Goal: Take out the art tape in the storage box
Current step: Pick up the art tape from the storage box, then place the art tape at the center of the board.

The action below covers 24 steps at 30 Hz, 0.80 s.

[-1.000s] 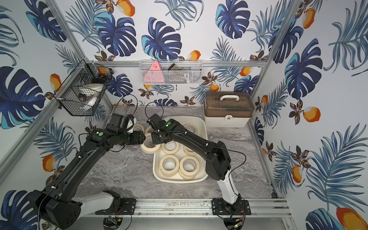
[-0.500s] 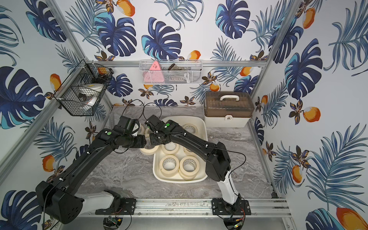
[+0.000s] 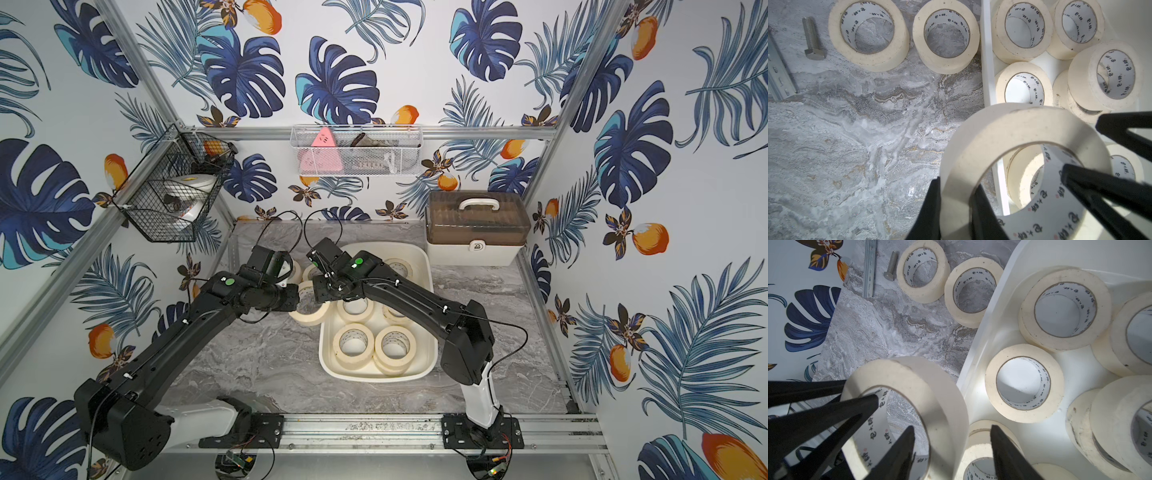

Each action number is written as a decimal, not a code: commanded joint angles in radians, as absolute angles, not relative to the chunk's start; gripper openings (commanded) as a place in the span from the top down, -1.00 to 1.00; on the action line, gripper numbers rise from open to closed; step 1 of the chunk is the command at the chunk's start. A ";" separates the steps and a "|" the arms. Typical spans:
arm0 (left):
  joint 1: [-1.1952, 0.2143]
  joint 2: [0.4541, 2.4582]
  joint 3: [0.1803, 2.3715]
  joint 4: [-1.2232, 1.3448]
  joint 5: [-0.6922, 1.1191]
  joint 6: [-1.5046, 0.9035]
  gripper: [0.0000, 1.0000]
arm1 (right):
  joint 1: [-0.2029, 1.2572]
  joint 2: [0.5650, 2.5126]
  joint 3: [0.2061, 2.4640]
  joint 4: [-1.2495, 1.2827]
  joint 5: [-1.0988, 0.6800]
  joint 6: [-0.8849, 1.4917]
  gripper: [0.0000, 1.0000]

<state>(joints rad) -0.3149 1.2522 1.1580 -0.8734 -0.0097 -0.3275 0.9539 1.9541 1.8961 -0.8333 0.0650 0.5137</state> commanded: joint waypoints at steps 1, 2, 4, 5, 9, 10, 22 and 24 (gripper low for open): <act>-0.316 1.228 1.151 -0.827 -0.010 -0.372 0.92 | 0.938 1.931 1.878 -0.783 -0.017 0.491 -0.30; -0.316 1.221 1.146 -0.825 -0.017 -0.381 0.99 | 0.932 1.925 1.873 -0.781 -0.030 0.488 -0.31; -0.316 1.211 1.136 -0.817 -0.041 -0.403 1.00 | 0.924 1.900 1.853 -0.768 -0.037 0.477 -0.32; -0.314 1.208 1.130 -0.817 -0.056 -0.410 1.00 | 0.922 1.885 1.843 -0.758 -0.040 0.471 -0.33; -0.305 1.201 1.090 -0.793 -0.163 -0.467 1.00 | 0.914 1.810 1.806 -0.718 -0.099 0.416 -0.37; -0.296 1.198 1.069 -0.787 -0.194 -0.493 1.00 | 0.914 1.791 1.804 -0.717 -0.101 0.403 -0.39; -0.236 1.264 0.913 -0.678 -0.229 -0.649 1.00 | 0.873 1.654 1.689 -0.732 -0.040 0.343 -0.40; -0.236 1.289 0.904 -0.646 -0.217 -0.664 1.00 | 0.851 1.642 1.662 -0.732 -0.046 0.349 -0.40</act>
